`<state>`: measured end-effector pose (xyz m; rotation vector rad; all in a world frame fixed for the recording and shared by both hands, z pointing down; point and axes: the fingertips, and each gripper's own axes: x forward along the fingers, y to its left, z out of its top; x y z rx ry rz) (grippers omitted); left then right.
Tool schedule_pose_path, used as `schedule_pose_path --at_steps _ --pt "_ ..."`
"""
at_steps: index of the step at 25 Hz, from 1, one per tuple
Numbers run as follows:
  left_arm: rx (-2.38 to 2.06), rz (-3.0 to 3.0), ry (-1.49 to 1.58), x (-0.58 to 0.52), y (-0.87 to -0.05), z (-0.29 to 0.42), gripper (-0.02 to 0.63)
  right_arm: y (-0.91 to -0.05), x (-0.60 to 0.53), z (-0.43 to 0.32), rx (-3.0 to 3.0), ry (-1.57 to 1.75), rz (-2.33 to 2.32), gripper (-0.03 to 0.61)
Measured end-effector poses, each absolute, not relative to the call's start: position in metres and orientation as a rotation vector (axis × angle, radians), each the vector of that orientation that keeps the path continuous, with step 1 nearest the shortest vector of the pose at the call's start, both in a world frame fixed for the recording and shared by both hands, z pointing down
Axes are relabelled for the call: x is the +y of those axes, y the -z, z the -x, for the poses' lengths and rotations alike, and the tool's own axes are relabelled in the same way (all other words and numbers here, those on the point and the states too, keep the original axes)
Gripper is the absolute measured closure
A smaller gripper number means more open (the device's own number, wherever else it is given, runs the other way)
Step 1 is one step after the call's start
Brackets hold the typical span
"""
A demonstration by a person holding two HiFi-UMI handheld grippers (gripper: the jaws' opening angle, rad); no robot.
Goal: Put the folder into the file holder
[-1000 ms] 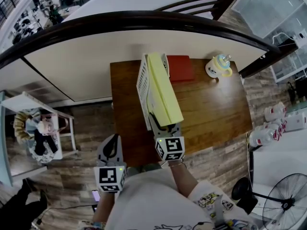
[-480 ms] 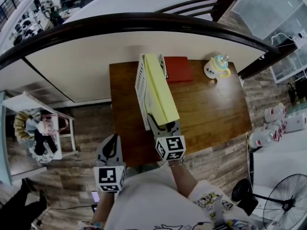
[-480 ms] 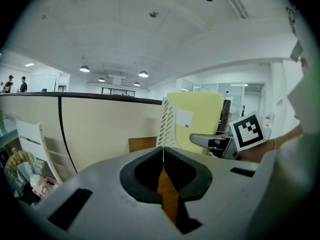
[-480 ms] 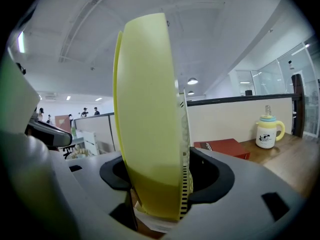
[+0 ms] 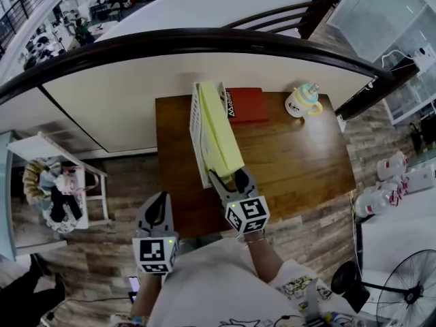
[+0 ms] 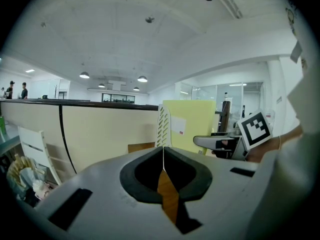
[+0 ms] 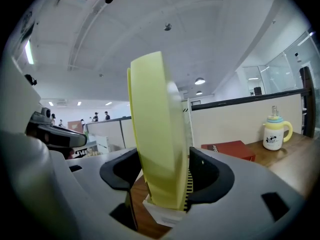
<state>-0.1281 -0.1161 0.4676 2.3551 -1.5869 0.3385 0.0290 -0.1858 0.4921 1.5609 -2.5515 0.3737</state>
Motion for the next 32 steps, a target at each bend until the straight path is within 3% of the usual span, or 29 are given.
schedule_pose_path --at_steps 23,26,28,32 --pt "-1.698 -2.396 -0.259 -0.094 -0.434 0.09 0.607 -0.453 -0.126 -0.063 -2.731 -0.46 -1.28 0.336" --pt "-1.695 -2.402 -0.256 -0.094 -0.434 0.085 0.607 -0.449 -0.121 -0.068 -2.751 -0.467 -1.27 0.366" --pt "-1.687 -2.404 -0.253 -0.093 -0.434 0.081 0.607 -0.445 -0.117 -0.072 -2.769 -0.462 -1.267 0.429" --pt "-1.671 -2.407 -0.248 -0.091 -0.435 0.071 0.607 -0.436 -0.109 -0.077 -2.784 -0.431 -1.255 0.484"
